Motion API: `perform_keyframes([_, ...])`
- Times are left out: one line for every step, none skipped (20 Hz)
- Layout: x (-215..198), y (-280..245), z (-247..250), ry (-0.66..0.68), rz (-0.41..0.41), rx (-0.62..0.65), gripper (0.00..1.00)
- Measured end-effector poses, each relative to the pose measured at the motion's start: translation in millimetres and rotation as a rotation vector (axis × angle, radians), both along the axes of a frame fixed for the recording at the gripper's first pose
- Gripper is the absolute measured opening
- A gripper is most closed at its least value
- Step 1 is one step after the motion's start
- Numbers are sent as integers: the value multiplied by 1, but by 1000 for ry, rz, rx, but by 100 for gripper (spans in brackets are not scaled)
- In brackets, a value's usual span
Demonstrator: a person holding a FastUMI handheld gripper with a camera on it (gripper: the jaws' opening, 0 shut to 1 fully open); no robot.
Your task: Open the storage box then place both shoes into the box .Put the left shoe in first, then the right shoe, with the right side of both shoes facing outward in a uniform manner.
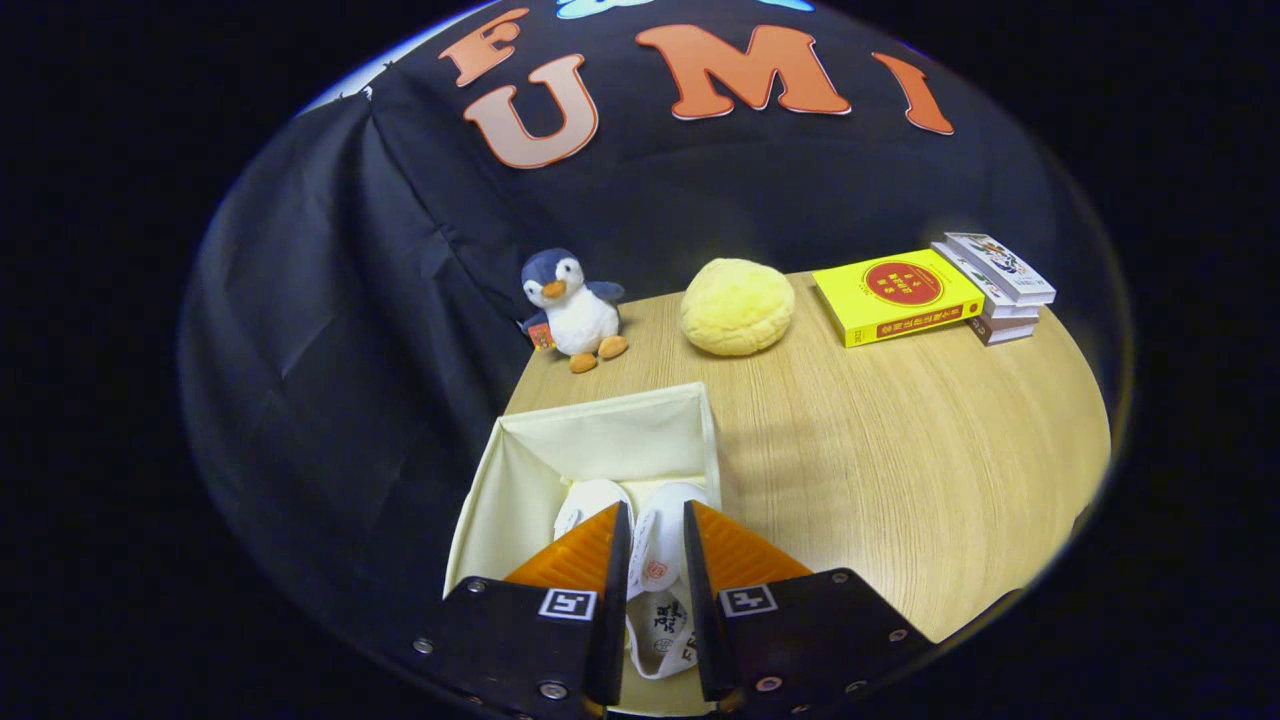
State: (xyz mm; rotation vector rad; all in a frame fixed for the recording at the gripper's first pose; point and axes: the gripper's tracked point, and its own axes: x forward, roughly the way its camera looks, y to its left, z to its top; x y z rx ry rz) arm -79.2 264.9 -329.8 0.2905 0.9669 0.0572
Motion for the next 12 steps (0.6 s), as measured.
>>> perform_keyframes([5,-11,9,-28,-3,-9,34])
perform_keyframes([10,-24,19,-60,-4,-15,36])
perform_keyframes([15,-35,28,-92,-6,-23,41])
perform_keyframes([20,-50,38,-124,-9,-30,43])
perform_keyframes([26,-65,49,-162,-14,-40,49])
perform_keyframes([31,-81,60,-197,-20,-56,53])
perform_keyframes([35,-98,70,-231,-26,-73,57])
perform_keyframes([39,-115,81,-264,-35,-96,59])
perform_keyframes([42,-133,92,-292,-49,-119,63])
perform_keyframes([45,-150,104,-327,-62,-139,66])
perform_keyframes([48,-165,117,-364,-73,-157,69])
perform_keyframes([52,-179,131,-407,-80,-175,71])
